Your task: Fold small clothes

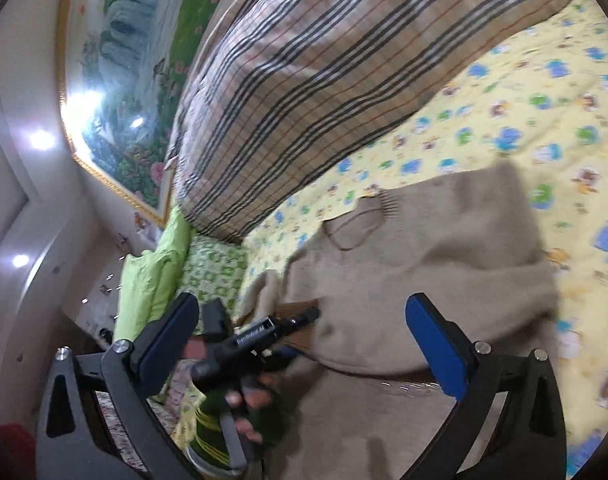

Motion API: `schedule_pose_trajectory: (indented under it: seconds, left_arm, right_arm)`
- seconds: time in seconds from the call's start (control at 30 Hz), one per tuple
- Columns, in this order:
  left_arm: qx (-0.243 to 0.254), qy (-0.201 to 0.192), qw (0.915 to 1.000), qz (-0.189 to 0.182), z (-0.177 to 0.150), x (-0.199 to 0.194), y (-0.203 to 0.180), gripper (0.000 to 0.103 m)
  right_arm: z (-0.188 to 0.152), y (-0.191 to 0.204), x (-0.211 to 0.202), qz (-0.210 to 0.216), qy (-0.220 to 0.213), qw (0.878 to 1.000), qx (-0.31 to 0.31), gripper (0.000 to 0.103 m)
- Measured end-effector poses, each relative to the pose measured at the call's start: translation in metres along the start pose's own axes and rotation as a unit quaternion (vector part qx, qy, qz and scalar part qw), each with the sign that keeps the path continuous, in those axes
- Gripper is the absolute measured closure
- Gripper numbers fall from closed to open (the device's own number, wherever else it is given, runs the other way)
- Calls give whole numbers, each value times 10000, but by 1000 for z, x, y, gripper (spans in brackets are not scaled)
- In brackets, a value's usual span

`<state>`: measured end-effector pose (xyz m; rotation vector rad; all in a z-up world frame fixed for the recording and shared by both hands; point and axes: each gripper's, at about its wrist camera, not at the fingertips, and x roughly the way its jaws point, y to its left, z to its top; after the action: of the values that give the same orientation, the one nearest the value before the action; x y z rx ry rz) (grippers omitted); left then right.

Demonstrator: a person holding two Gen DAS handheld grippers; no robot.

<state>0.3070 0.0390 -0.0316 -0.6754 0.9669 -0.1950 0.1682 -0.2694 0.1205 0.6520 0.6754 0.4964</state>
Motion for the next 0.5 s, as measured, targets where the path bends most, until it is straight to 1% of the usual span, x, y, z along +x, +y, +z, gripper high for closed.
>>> schedule_pose_trajectory:
  seconds: [0.03, 0.07, 0.17, 0.2, 0.23, 0.3, 0.37, 0.43, 0.47, 0.5]
  left_arm:
    - [60, -146, 9998, -89, 0, -10, -1, 98]
    - [205, -385, 9989, -160, -1, -25, -2, 98]
    - [480, -940, 9944, 101, -3, -56, 5, 98]
    - [466, -962, 9939, 282, 0, -58, 15, 98]
    - [397, -888, 9946, 358, 1, -57, 22, 98]
    - [390, -800, 9956, 280, 1, -59, 29, 97]
    - [530, -795, 9951, 262, -5, -64, 26, 97]
    - [584, -876, 9942, 233, -10, -68, 25, 97]
    - [502, -911, 9943, 224, -11, -69, 29, 97]
    - [398, -935, 9945, 235, -14, -74, 34, 97]
  right_arm:
    - [-1, -4, -5, -103, -65, 9999, 4, 0]
    - [0, -10, -9, -212, -128, 9997, -10, 0]
    - [8, -31, -22, -534, -203, 9984, 32, 0]
    - [10, -38, -24, -600, -224, 9979, 63, 0]
    - [13, -44, -24, -689, -235, 9973, 80, 0]
    - [19, -53, -19, -1035, -194, 9944, 38, 0]
    - [26, -58, -8, -1286, -107, 9916, -124, 0]
    - [32, -62, 6, -1604, 99, 9866, -281, 0]
    - [36, -68, 18, -1838, 262, 9819, -362, 0]
    - [40, -73, 26, -1969, 367, 9790, -384, 0]
